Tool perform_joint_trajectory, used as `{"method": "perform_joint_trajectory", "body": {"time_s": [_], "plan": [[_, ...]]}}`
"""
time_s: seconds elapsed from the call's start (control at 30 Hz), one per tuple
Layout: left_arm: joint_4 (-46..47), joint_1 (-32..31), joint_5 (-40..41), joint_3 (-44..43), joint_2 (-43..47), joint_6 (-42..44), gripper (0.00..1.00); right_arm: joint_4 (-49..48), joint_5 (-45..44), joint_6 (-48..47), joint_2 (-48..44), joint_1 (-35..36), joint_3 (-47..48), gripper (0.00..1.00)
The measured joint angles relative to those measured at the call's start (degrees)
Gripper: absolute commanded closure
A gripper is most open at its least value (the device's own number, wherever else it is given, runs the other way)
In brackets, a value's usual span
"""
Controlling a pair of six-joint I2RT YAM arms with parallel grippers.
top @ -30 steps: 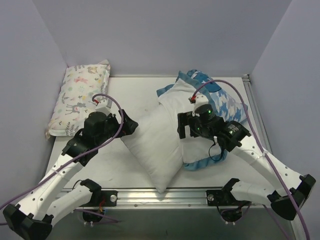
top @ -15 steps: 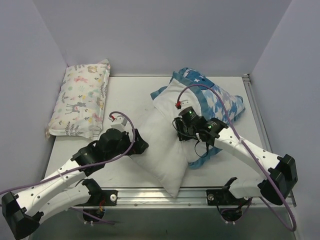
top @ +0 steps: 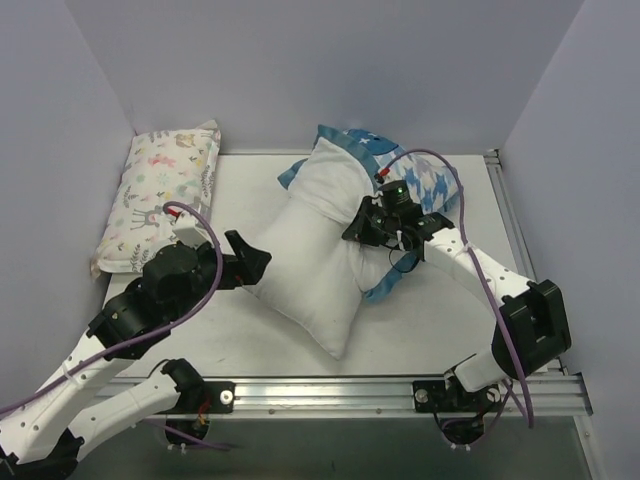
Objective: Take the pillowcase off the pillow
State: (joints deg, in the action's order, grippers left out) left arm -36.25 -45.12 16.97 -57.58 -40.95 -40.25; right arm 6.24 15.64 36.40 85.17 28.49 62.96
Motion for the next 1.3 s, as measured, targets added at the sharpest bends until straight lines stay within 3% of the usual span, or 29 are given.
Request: {"method": "perform_joint_trajectory", "body": {"time_s": [0.17,0.3,0.43,0.57,0.8,0.83,0.87,0.93,0.97,1.17,1.3], "plan": [[-0.6,1.4,-2.2,2.8,-1.8,-2.8,0.03,-9.5,1.6,9.0,-0.2,-0.8,-4.6,1.0],[1.1,1.4,-5.2,12.3,-2.6,-5.8,0.03,-16.0,0.9,15.8,-1.7,-0.3,-9.4,1.0],[3.6,1.4,-8.1,20.6,-2.5,-7.4,0.03,-16.7,-5.2,17.7,-4.2,3.7,-10.2,1.0],[11.6,1.4,-10.8,24.4,-2.3,-7.5,0.02,-16.3,-8.9,17.6,-4.9,8.4,-9.3,1.0],[26.0,2.6,-13.9,31.5,-5.1,-7.5,0.04,-15.8,-10.2,17.4,-3.8,9.8,-8.5,1.0],[27.0,2.9,-14.1,31.5,-6.4,-7.4,0.09,-15.5,-10.2,17.1,-3.2,9.8,-8.0,1.0],[27.7,3.3,-14.4,31.5,-7.6,-7.3,0.34,-14.9,-10.2,16.6,-2.6,9.9,-7.2,1.0],[28.2,5.0,-14.8,31.4,-9.4,-7.5,0.68,-13.9,-10.2,15.2,-1.3,10.0,-5.5,1.0],[28.2,6.6,-15.7,31.2,-10.0,-7.3,1.0,-13.3,-10.2,14.4,-1.1,10.2,-5.0,1.0],[20.9,18.7,-17.1,23.4,-11.5,-5.7,1.0,-8.9,-11.9,8.8,-1.6,10.0,-4.0,0.97],[16.0,23.9,-16.2,18.1,-11.3,-4.4,1.0,-6.1,-10.3,6.3,-4.0,3.4,-6.3,1.0]]}}
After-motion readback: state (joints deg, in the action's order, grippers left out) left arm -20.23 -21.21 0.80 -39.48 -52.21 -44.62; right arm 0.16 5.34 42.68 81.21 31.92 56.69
